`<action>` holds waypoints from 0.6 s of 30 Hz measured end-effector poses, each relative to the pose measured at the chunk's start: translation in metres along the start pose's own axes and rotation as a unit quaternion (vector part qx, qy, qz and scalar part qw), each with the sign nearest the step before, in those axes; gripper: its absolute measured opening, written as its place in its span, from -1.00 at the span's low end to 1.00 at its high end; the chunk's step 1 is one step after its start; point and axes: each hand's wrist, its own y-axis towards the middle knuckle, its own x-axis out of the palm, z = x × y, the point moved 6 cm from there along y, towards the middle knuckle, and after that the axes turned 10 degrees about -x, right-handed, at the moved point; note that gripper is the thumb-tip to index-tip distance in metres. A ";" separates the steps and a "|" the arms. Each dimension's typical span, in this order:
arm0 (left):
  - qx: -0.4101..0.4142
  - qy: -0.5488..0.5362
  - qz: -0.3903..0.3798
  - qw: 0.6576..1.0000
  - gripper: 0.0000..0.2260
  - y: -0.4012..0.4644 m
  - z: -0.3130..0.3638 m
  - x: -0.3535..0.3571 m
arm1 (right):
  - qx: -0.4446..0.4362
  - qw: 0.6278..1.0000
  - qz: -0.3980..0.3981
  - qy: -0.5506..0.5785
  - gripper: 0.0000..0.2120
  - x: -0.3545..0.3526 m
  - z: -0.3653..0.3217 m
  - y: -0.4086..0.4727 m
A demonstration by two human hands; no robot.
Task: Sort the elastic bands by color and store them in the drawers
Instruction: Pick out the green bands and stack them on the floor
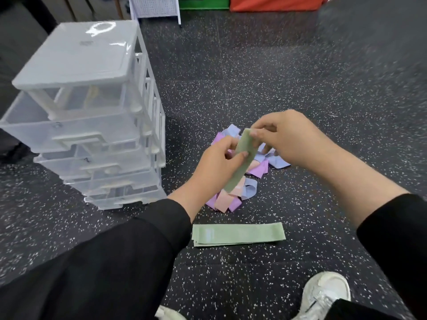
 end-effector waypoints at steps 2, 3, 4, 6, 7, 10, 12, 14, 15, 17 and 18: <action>-0.016 -0.088 -0.031 0.996 -0.90 -0.011 0.003 0.002 | -0.003 0.999 0.012 0.032 -0.76 -0.002 -0.005 -0.007; -0.036 -0.149 -0.037 0.988 -0.84 -0.015 0.004 0.002 | -0.005 0.999 0.017 0.034 -0.71 -0.004 -0.006 -0.010; -0.053 -0.197 -0.037 0.978 -0.80 -0.017 0.003 0.002 | -0.009 0.999 0.018 0.042 -0.72 -0.005 -0.006 -0.012; -0.055 -0.210 -0.017 0.976 -0.76 -0.019 0.006 0.002 | -0.018 0.998 0.002 0.064 -0.89 -0.003 -0.004 -0.015; -0.049 -0.195 -0.023 0.979 -0.70 -0.020 0.008 0.004 | -0.023 0.997 -0.013 0.074 -0.95 -0.002 -0.005 -0.017; -0.037 -0.164 -0.069 0.983 -0.60 -0.020 0.017 0.014 | -0.052 0.992 -0.017 0.111 -0.84 -0.003 -0.009 -0.018; -0.046 -0.130 -0.077 0.987 -0.70 -0.016 0.012 0.017 | -0.052 0.985 0.017 0.162 -0.78 -0.010 -0.009 -0.018; -0.066 -0.110 -0.089 0.988 -0.82 -0.014 0.000 0.020 | -0.036 0.975 0.061 0.209 -0.76 -0.018 -0.001 -0.017; -0.084 -0.102 -0.101 0.986 -0.81 -0.013 -0.011 0.021 | -0.022 0.969 0.083 0.233 -0.76 -0.020 0.007 -0.018; -0.115 -0.089 -0.138 0.980 -0.85 -0.014 -0.031 0.023 | 0.013 0.949 0.129 0.287 -0.78 -0.023 0.027 -0.019; -0.127 -0.079 -0.154 0.977 -0.84 -0.014 -0.044 0.025 | 0.034 0.939 0.148 0.309 -0.79 -0.022 0.040 -0.020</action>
